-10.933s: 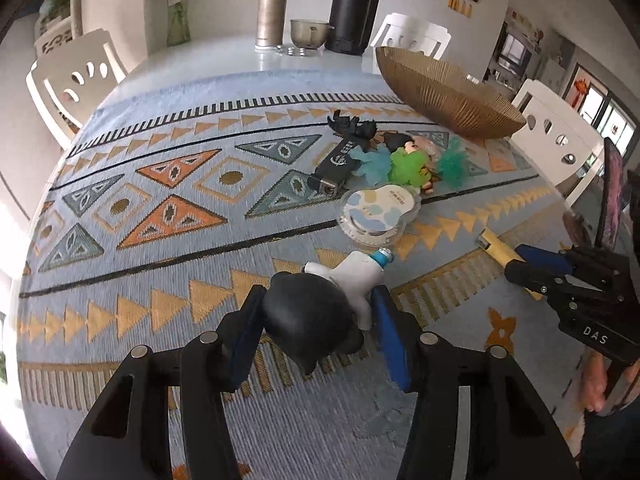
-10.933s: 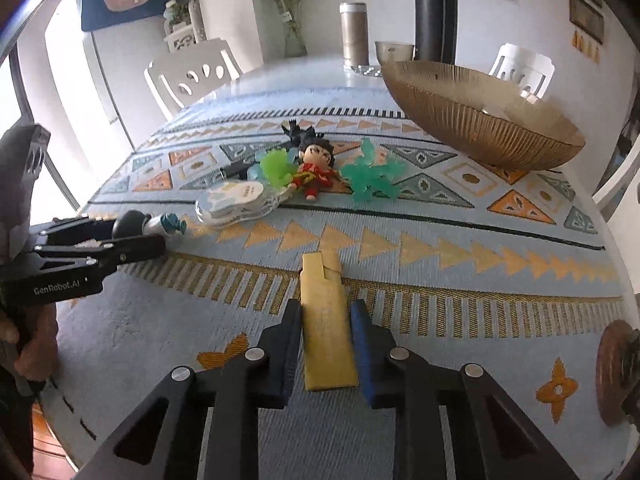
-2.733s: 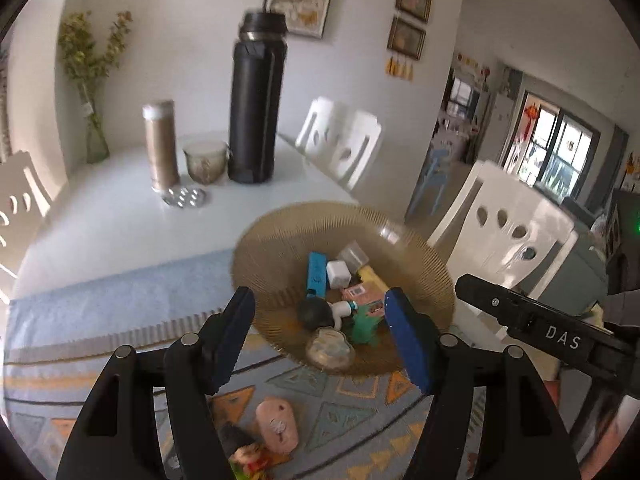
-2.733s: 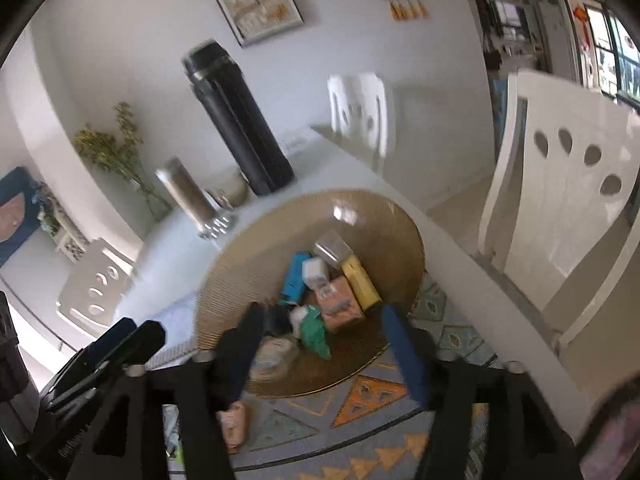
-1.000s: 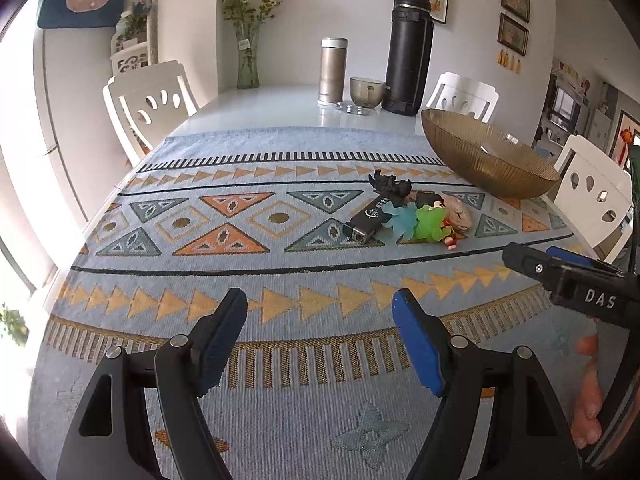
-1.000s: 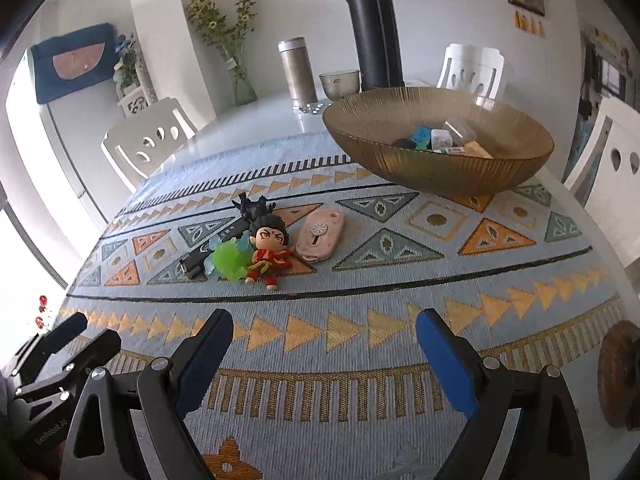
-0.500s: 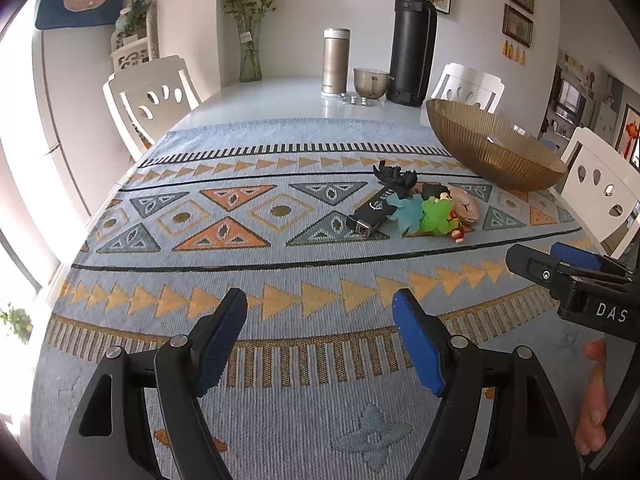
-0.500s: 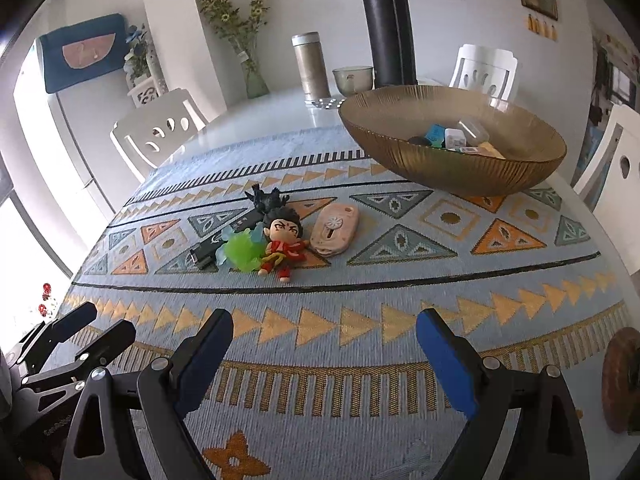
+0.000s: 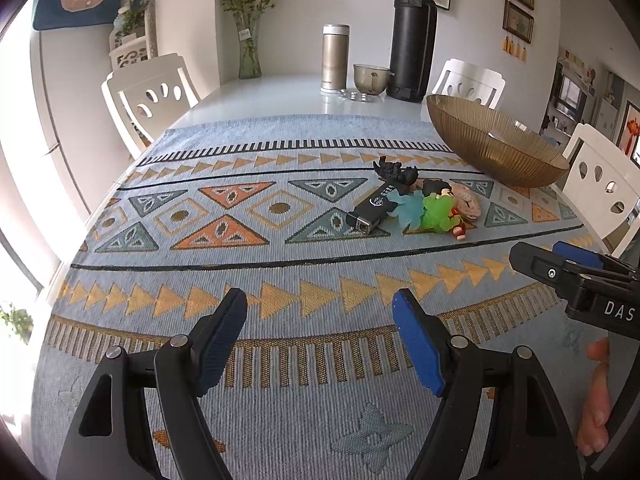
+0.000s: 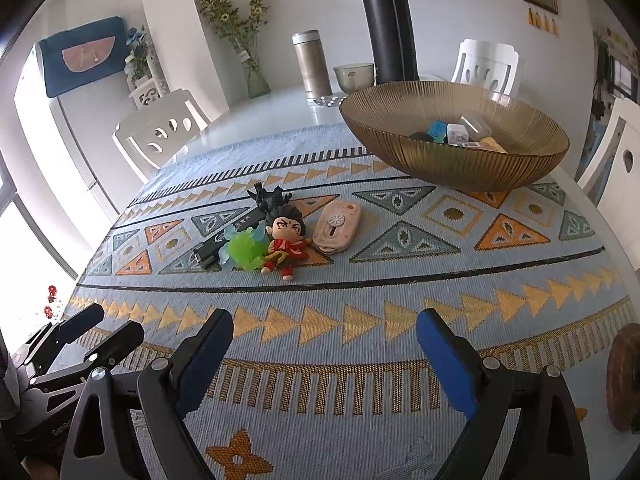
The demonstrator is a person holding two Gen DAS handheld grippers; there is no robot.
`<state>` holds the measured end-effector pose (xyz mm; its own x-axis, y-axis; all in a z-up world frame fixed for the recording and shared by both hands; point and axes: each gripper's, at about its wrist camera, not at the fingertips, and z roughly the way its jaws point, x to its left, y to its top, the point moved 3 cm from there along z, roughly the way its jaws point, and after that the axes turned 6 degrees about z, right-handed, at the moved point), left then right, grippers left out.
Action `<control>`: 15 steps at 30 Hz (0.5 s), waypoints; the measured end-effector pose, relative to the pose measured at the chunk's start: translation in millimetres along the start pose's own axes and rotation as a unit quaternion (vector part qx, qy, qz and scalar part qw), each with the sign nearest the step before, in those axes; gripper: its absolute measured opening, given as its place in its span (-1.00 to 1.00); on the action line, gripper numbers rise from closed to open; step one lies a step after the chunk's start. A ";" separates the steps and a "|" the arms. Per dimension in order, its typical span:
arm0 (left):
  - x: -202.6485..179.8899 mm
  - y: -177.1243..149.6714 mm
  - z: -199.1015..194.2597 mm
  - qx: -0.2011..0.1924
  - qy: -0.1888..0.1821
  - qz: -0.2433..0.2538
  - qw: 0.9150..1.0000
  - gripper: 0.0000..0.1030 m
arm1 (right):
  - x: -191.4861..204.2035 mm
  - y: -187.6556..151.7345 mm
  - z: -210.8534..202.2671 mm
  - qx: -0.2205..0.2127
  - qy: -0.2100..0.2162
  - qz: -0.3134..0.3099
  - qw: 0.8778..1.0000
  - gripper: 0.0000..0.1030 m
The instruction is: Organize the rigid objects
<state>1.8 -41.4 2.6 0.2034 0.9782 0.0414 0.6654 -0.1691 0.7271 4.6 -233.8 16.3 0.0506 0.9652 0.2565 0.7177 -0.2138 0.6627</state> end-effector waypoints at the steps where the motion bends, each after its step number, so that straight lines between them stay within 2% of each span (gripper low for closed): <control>1: 0.0 0.0 -0.1 0.000 0.000 0.000 1.000 0.43 | -0.1 0.0 0.0 0.000 0.000 0.000 1.000 0.79; 15: -0.2 0.0 -0.2 0.000 0.000 0.000 1.000 0.43 | 0.1 -0.6 -0.2 0.002 0.001 0.001 1.000 0.79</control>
<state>1.6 -41.5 2.7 0.2031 0.9783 0.0414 0.6653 -0.1689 0.7272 4.1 -233.6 16.0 0.0514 0.9643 0.2596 0.7202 -0.2159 0.6593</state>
